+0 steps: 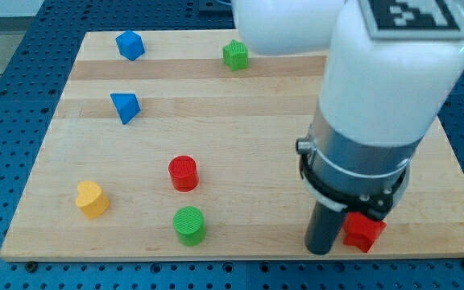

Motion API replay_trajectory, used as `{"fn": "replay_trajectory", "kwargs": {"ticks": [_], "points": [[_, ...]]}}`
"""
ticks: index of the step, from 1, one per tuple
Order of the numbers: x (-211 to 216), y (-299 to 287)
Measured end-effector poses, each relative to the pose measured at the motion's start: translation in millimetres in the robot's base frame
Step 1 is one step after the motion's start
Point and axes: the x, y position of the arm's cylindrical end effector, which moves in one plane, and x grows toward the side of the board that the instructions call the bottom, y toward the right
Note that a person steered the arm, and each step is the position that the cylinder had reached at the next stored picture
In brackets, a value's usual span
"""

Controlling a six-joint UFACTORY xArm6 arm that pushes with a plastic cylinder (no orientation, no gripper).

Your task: Slide the red star to the bottom right side

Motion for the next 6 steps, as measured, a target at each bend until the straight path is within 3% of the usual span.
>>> {"fn": "replay_trajectory", "kwargs": {"ticks": [2,4,6], "points": [[0,106],[-10,124],[-65,182]]}}
